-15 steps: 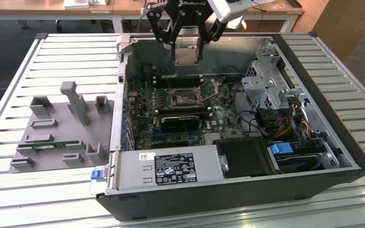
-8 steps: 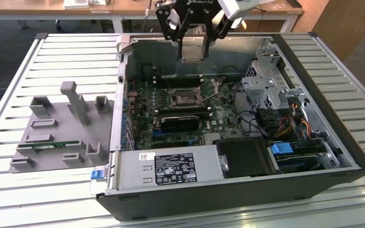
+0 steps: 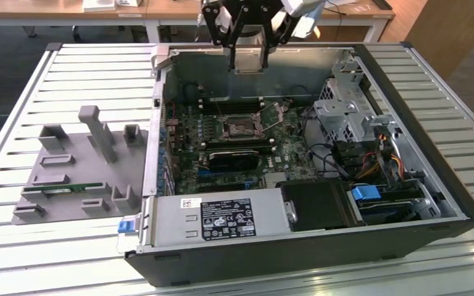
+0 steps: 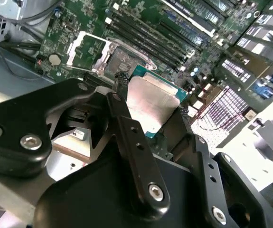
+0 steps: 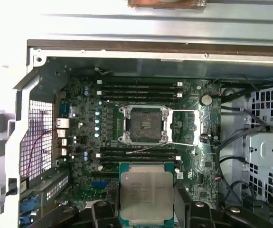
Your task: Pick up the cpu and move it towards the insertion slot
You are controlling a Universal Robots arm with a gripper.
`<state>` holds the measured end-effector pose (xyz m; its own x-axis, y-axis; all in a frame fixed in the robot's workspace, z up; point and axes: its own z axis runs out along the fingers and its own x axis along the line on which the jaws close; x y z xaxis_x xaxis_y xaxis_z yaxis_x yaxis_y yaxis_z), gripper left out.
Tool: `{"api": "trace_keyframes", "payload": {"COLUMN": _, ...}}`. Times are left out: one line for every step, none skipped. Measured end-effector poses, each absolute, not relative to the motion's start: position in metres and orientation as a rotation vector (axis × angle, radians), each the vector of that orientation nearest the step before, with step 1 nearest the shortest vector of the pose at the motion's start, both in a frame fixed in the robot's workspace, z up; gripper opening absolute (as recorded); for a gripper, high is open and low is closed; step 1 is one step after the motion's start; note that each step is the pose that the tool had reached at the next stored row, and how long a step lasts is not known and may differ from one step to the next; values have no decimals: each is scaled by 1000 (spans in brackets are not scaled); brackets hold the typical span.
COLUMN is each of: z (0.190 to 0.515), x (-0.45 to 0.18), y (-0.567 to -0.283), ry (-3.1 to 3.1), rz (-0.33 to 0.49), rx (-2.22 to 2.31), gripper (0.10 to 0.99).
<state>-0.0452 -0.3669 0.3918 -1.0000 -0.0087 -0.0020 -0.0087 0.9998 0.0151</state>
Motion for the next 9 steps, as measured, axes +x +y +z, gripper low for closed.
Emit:
{"api": "trace_keyframes", "payload": {"z": 391, "x": -45, "y": -365, "ry": 3137, "rz": 24, "rx": -14, "gripper": 541}}
{"api": "trace_keyframes", "payload": {"z": 390, "x": -45, "y": -364, "ry": 3133, "rz": 24, "rx": -14, "gripper": 541}}
{"api": "trace_keyframes", "payload": {"z": 389, "x": -45, "y": -362, "ry": 3129, "rz": 24, "rx": -14, "gripper": 541}}
{"api": "trace_keyframes", "payload": {"z": 388, "x": -45, "y": -361, "ry": 3126, "rz": 23, "rx": -14, "gripper": 541}}
{"api": "trace_keyframes", "payload": {"z": 387, "x": -45, "y": -360, "ry": 3122, "rz": 24, "rx": -14, "gripper": 541}}
{"api": "trace_keyframes", "payload": {"z": 386, "x": -45, "y": -358, "ry": 3119, "rz": 23, "rx": -14, "gripper": 541}}
{"api": "trace_keyframes", "payload": {"z": 385, "x": -45, "y": -357, "ry": 3117, "rz": 23, "rx": -14, "gripper": 541}}
{"api": "trace_keyframes", "payload": {"z": 385, "x": -45, "y": -355, "ry": 3117, "rz": 24, "rx": -14, "gripper": 541}}
{"api": "trace_keyframes", "payload": {"z": 384, "x": -45, "y": -352, "ry": 3117, "rz": 23, "rx": -14, "gripper": 541}}
